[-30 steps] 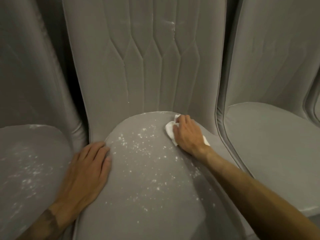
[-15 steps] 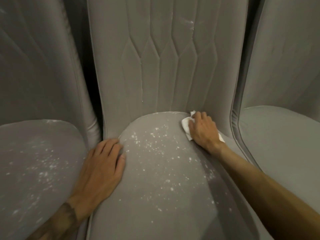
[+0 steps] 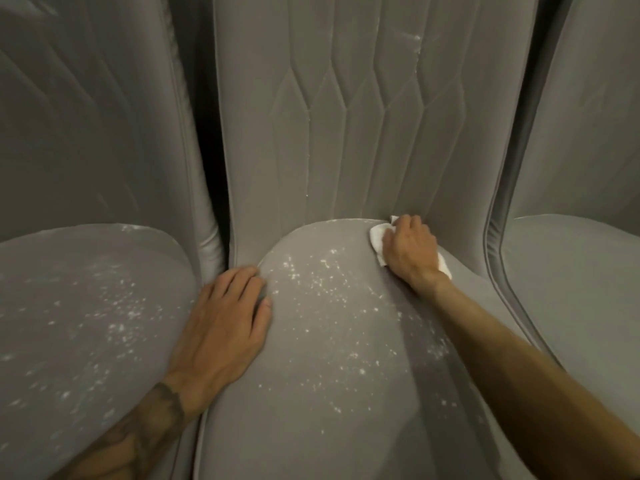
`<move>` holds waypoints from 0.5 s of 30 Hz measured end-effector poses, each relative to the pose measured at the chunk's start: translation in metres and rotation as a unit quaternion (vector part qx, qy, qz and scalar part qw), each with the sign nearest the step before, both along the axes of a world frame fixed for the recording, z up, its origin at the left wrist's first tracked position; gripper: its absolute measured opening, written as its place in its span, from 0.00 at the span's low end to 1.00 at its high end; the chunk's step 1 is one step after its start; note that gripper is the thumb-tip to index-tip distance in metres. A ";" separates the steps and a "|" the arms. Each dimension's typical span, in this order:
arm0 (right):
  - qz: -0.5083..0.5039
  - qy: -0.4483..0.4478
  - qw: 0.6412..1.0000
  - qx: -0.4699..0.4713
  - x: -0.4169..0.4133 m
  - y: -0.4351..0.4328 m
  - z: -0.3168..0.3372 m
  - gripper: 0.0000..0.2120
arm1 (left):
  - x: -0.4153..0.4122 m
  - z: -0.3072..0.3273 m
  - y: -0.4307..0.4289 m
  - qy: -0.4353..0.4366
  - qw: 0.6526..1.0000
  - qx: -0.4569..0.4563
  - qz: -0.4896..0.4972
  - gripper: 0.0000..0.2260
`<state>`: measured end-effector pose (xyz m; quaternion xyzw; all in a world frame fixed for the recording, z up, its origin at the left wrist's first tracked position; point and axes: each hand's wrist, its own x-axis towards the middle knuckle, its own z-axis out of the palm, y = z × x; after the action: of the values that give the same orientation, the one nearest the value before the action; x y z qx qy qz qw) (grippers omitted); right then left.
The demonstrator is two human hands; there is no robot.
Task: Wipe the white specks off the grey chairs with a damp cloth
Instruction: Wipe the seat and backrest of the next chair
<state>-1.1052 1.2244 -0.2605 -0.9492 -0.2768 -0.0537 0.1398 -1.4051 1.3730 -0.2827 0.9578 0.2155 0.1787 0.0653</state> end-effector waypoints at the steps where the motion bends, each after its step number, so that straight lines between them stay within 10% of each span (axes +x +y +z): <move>1: 0.014 0.005 1.000 0.013 -0.010 0.010 0.000 0.16 | 0.000 0.000 0.000 0.000 1.000 -0.001 0.001 0.14; 6: 0.204 0.037 0.977 0.041 -0.035 0.008 -0.007 0.15 | -0.002 -0.002 0.002 -0.002 1.000 0.000 -0.001 0.14; 12: 0.034 0.041 0.998 0.043 0.004 0.008 0.000 0.15 | 0.001 -0.003 0.002 -0.009 1.000 0.001 0.000 0.15; 15: 0.130 0.050 0.987 0.081 -0.033 0.029 -0.007 0.13 | 0.000 -0.004 0.002 -0.009 1.000 -0.003 -0.001 0.14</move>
<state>-1.1380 1.2538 -0.2677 -0.8924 -0.3849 -0.0096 0.2354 -1.4049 1.3750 -0.2869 0.9561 0.2149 0.1865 0.0701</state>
